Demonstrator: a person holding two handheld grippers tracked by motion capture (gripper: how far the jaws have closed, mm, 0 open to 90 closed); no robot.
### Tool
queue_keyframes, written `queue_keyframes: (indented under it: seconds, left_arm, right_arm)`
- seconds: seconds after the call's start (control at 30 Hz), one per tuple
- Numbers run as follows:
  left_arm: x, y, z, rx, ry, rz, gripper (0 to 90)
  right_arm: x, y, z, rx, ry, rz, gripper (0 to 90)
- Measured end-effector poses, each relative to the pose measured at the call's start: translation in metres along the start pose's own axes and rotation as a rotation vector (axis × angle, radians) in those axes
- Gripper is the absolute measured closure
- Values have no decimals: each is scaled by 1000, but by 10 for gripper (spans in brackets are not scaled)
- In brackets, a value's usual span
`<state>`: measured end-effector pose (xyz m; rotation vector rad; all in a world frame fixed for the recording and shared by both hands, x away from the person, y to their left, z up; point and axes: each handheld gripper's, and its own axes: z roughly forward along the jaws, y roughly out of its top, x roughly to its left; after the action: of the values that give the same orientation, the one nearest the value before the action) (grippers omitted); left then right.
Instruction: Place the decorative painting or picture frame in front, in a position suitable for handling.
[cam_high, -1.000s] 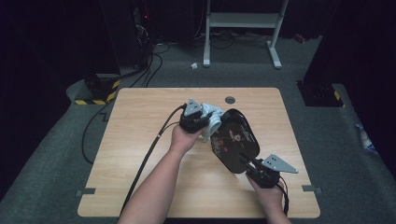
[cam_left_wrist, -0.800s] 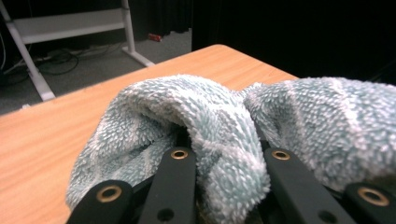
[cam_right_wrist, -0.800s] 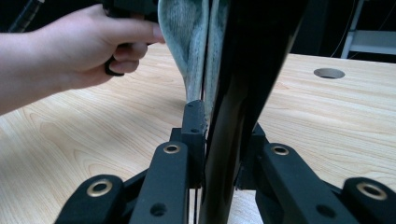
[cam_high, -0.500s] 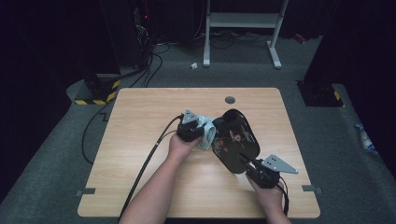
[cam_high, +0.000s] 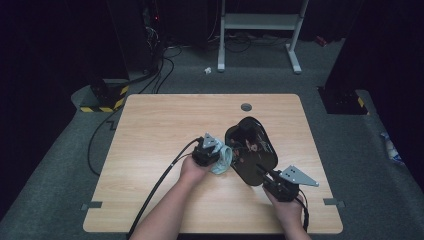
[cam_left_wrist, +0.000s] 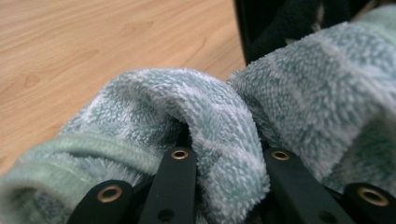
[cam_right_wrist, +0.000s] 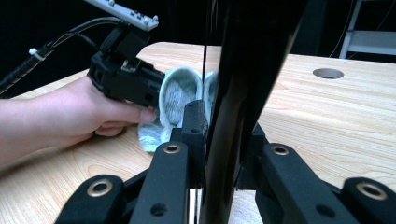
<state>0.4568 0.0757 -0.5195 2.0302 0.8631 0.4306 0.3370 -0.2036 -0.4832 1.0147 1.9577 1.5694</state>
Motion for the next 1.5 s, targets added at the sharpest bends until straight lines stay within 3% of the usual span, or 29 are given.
queue_keyframes:
  seconds: [0.13,0.27,0.37,0.5,0.77,0.97,1.2,1.37,1.5]
  left_arm:
    - [-3,-2,-3,12,-5,18,803]
    - [-5,-6,-11,-4,-24,9,801]
    - [-3,-8,-21,-30,-35,-21,796]
    - [0,-13,-38,-73,-24,-28,796]
    - [5,-18,-89,-229,21,-37,795]
    - [12,-40,-139,-285,79,-43,794]
    - [21,-85,-169,-272,138,-79,791]
    - [26,-111,-169,-233,153,-99,786]
    - [28,-117,-167,-215,138,-102,785]
  right_arm:
    - [0,0,0,-1,-2,0,784]
    - [0,0,0,2,-5,-5,784]
    - [0,0,0,5,-14,-9,783]
    - [1,0,0,8,-16,-8,783]
    - [2,1,0,5,-18,-8,781]
    - [4,1,0,9,-26,-4,779]
    - [7,2,0,9,-37,-3,775]
    - [9,2,0,7,-43,-2,757]
    - [11,3,0,6,-46,1,738]
